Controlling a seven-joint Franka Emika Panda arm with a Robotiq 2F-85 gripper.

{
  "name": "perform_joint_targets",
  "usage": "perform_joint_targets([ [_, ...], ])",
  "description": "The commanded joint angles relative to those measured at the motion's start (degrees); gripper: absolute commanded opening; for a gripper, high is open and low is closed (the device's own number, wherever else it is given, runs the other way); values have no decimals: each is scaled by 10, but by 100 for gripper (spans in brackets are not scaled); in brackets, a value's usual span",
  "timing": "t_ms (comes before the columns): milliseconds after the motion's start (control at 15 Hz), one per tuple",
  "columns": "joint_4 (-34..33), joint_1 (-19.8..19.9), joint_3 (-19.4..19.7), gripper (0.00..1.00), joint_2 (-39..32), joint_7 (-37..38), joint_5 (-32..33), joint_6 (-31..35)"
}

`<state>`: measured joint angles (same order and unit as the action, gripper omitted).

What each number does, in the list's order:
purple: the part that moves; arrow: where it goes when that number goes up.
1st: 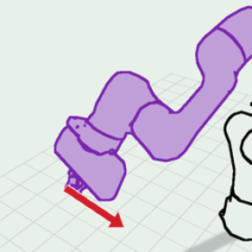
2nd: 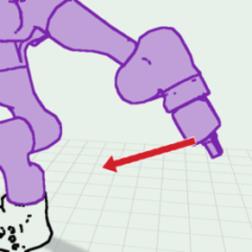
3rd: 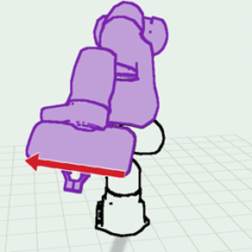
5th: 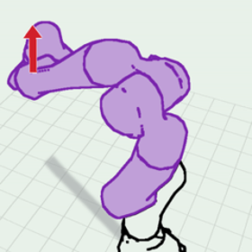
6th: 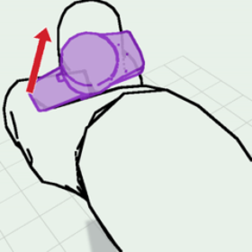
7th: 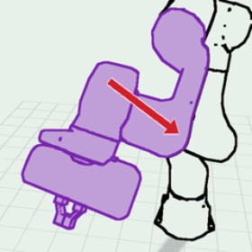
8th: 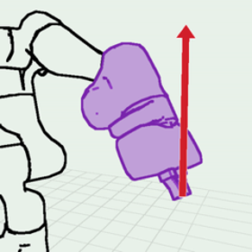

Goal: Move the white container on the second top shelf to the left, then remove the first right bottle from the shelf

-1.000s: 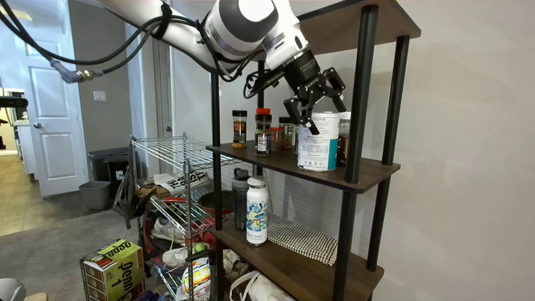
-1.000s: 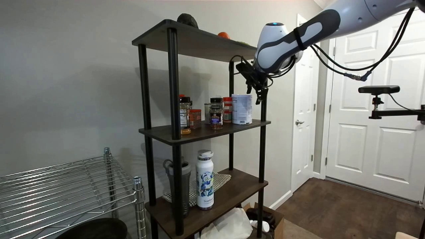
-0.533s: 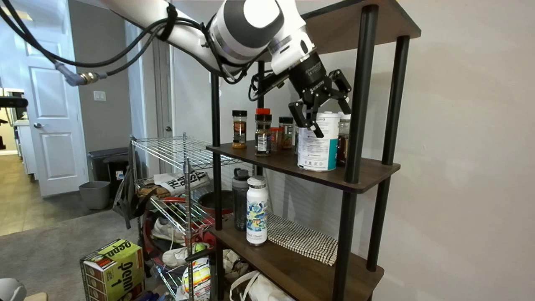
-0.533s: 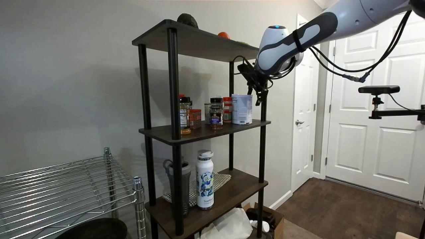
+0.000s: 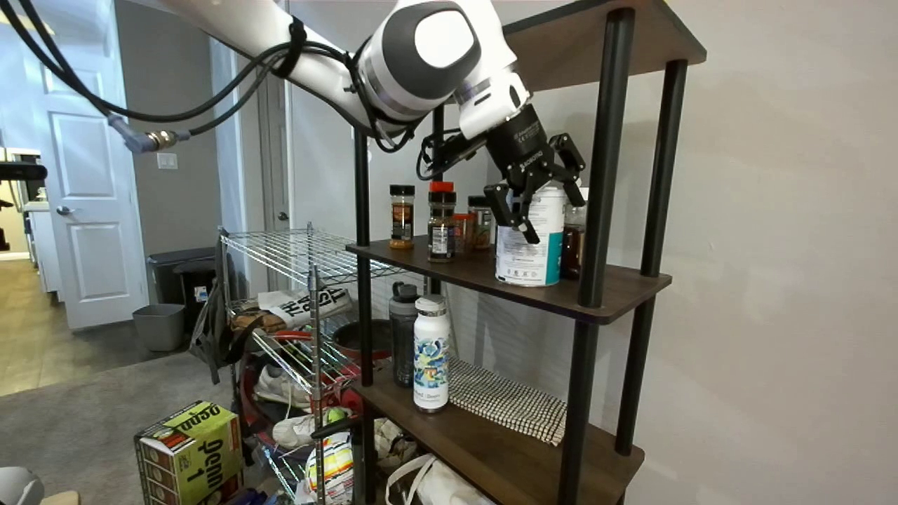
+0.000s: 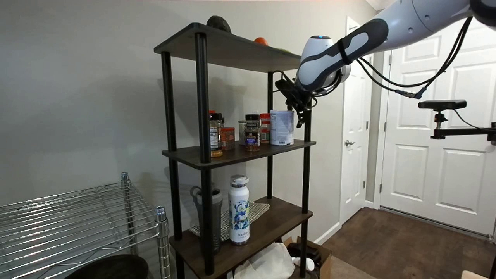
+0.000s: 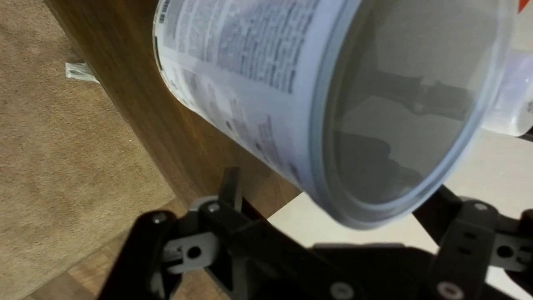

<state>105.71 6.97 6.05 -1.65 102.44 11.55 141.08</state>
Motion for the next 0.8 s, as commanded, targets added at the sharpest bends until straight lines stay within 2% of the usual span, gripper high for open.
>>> perform_joint_targets([
  [0, 12, -7, 0, 100, 3, -39, -20, 6],
  [733, 35, -16, -4, 100, 14, -63, -15, 10],
])
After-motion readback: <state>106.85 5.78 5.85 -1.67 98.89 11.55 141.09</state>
